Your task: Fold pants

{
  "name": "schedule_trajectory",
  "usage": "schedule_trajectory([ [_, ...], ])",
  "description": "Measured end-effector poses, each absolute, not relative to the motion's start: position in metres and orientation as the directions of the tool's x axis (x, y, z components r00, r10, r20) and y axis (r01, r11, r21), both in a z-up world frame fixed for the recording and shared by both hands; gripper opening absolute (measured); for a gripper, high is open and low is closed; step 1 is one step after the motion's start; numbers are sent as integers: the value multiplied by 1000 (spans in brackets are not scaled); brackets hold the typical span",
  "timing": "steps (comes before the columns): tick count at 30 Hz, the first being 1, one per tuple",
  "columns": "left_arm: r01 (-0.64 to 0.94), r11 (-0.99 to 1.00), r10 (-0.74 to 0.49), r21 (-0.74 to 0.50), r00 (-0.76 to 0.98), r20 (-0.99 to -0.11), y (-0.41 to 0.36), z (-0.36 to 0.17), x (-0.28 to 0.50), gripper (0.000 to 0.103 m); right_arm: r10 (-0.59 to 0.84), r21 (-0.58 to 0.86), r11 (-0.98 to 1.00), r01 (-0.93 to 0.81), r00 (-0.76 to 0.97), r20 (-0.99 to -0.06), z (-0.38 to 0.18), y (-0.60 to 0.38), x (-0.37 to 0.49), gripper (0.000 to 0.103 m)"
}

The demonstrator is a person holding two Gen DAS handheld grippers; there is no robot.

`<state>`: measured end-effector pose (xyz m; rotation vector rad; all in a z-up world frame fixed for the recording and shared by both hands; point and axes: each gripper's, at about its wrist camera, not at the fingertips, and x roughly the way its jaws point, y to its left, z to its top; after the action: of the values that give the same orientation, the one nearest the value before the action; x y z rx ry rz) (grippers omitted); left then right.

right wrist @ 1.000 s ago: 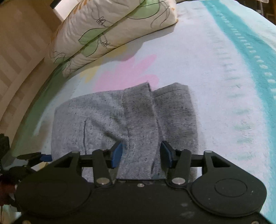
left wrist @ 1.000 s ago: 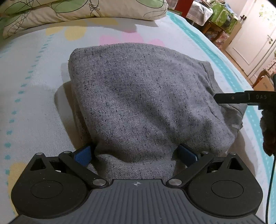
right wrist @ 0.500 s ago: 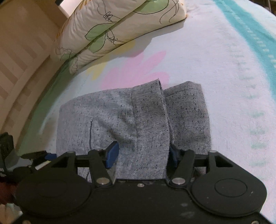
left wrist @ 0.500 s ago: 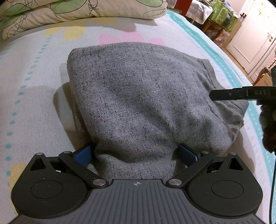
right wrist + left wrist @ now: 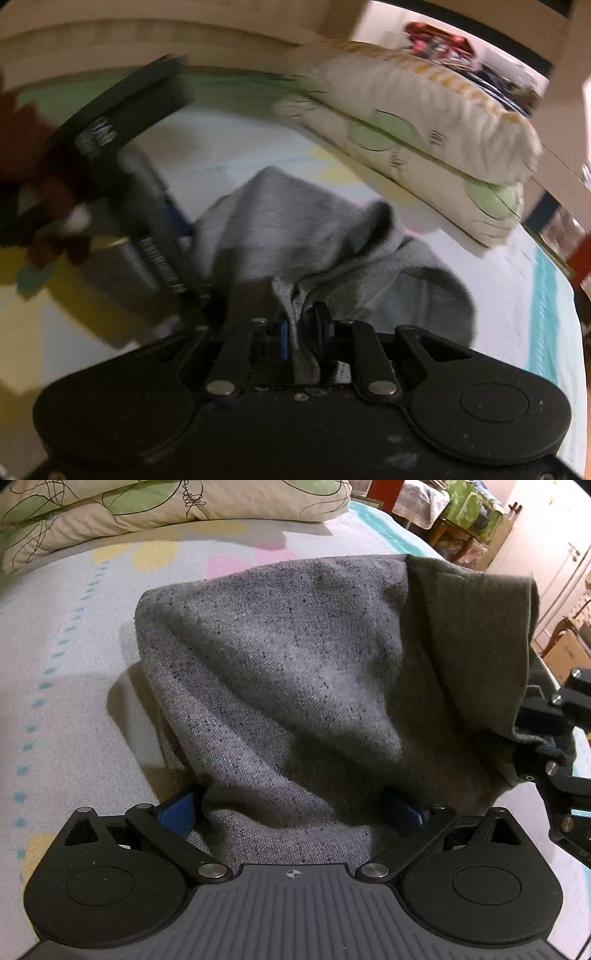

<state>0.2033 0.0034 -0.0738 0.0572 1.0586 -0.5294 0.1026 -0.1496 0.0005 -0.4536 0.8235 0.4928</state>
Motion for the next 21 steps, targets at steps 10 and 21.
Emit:
schedule_trajectory([
  [10, 431, 876, -393, -216, 379, -838, 3, -74, 205, 103, 117, 4, 981, -192, 585, -803, 0, -243, 141, 41],
  [21, 428, 875, -440, -226, 512, -737, 18, -22, 192, 102, 299, 316, 948, -38, 451, -841, -42, -293, 149, 48],
])
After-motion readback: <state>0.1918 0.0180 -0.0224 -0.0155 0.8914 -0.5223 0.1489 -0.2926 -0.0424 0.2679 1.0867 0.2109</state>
